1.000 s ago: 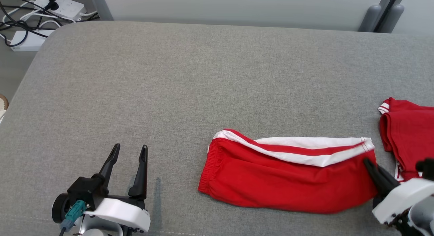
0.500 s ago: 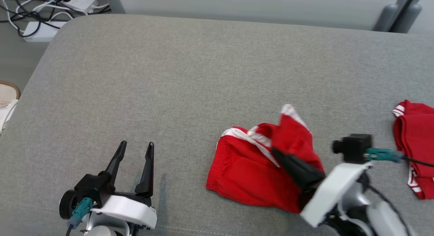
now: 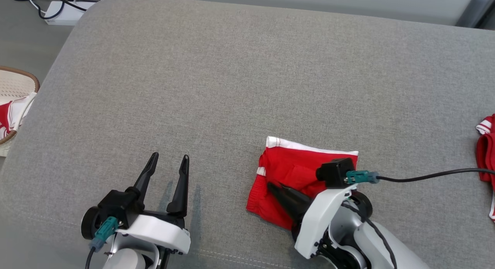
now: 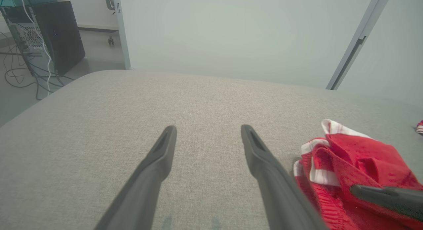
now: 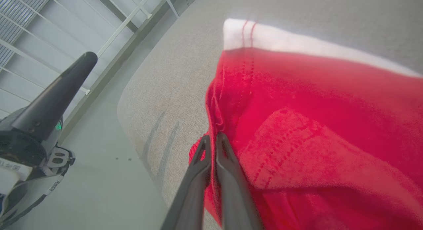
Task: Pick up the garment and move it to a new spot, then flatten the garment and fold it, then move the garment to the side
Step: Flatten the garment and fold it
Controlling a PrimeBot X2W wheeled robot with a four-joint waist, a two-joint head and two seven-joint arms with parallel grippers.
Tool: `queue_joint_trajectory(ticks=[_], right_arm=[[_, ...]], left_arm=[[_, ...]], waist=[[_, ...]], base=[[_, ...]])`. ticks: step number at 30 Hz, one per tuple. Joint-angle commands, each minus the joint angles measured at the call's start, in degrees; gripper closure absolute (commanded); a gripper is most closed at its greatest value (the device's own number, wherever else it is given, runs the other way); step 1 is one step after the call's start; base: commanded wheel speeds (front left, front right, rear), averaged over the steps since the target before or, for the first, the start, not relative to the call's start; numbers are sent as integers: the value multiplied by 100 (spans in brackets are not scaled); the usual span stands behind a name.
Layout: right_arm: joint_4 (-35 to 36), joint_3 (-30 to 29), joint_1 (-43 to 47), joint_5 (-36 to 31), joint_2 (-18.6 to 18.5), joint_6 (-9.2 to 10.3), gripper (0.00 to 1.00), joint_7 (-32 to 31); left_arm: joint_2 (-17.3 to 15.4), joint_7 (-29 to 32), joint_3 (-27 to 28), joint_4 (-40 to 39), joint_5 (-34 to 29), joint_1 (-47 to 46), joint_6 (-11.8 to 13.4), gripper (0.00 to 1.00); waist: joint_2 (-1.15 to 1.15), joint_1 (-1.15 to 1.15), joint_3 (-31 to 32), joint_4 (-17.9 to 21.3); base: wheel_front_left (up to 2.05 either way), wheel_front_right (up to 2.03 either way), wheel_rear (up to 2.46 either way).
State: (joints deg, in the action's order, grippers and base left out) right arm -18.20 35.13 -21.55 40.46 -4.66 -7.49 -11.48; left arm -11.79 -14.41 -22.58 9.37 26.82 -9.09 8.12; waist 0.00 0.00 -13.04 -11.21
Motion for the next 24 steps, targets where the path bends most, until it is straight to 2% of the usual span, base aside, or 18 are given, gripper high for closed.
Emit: queue_joint_trajectory(ticks=[1,8,12,17,20,24], right_arm=[[78,177,-180,78,135,0,0,160],[293,455,-328,671,161,0,0,516],[881,238,-305,883,-109,0,0,1074],[1596,-646,72,790,-809,0,0,1944],[1700,-1353,440,227,-1254,0,0,2347],[1606,-2215,976,-575,-1458,0,0,2558]], left_arm=[[-74,-59,235,-112,-69,-299,-20,0],[-48,-59,297,-62,-113,-307,-48,0],[-55,-59,329,-53,-129,-316,-61,0],[-126,-59,391,-82,-131,-257,-25,0],[-187,-52,434,-121,-116,-193,10,0],[-275,-1,496,-189,-83,-99,66,0]], waist=[[0,0,-14,10],[0,0,0,101],[0,0,37,176],[0,0,124,325],[0,0,196,423],[0,0,301,547]], base=[[0,0,0],[0,0,0],[0,0,0],[0,0,0],[0,0,0],[0,0,0]])
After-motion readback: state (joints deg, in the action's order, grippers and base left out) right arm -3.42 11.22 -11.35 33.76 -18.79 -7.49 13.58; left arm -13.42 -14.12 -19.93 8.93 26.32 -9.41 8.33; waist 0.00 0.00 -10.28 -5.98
